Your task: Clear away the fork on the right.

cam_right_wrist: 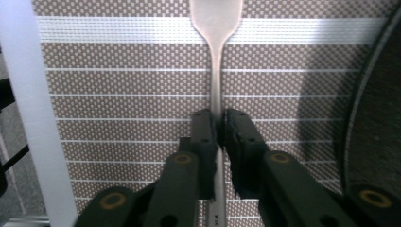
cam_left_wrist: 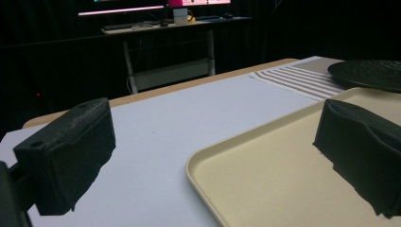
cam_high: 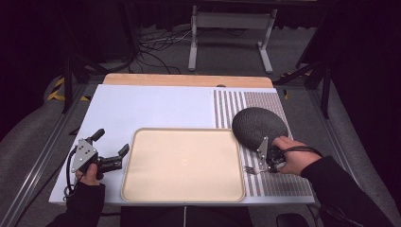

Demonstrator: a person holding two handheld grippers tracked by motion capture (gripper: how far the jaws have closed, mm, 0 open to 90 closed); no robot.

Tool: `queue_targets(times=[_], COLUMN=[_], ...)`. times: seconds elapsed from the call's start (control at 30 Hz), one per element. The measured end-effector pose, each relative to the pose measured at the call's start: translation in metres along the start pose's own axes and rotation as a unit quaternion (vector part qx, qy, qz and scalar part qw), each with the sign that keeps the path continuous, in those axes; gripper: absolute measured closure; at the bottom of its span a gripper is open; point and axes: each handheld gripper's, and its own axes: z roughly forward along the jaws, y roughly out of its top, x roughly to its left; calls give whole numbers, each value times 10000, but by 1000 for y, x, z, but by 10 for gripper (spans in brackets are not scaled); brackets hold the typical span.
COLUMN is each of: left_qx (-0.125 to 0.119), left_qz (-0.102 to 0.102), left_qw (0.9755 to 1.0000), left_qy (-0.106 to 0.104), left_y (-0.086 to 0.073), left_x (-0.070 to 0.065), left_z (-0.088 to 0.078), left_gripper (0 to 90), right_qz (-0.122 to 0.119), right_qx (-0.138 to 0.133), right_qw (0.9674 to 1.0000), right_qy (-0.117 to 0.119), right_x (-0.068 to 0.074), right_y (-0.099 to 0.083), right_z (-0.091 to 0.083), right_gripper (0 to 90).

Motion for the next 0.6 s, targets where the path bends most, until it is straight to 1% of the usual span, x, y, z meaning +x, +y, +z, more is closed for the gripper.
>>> queue_targets(times=[0.03,0.07,0.17,0.3,0.33,0.4,0.47,0.5,0.53,0.6], left_qx=[-2,2,-1,-19,2,1,0,0,1,-4], left_qz=[-2,0,-7,-27,-12,-10,-9,-12,-11,-12], left_qw=[10000,10000,10000,10000,10000,10000,10000,10000,10000,10000], left_qy=[0,-4,-4,-6,-12,-2,-4,-1,0,-7], left_y=[0,0,0,0,0,0,0,0,0,0], left_x=[0,0,0,0,0,0,0,0,0,0], left_z=[0,0,0,0,0,0,0,0,0,0], left_gripper=[2,2,2,2,2,2,2,2,2,2], right_qz=[0,-67,-137,-267,-263,-191,-169,-125,-54,35], right_qx=[0,16,23,-31,-30,-111,-120,-139,-240,-258], right_qw=[10000,10000,9999,9996,9996,9997,9997,9998,9996,9995], right_qy=[0,-3,10,-73,-104,-84,-84,-92,-129,-153], right_x=[0,1,0,1,1,1,1,1,1,1], right_y=[0,1,1,0,-1,-1,-2,-2,-2,-2], right_z=[0,0,0,-1,-2,-5,-7,-10,-14,-19], right_gripper=[835,840,842,845,845,846,846,846,847,847])
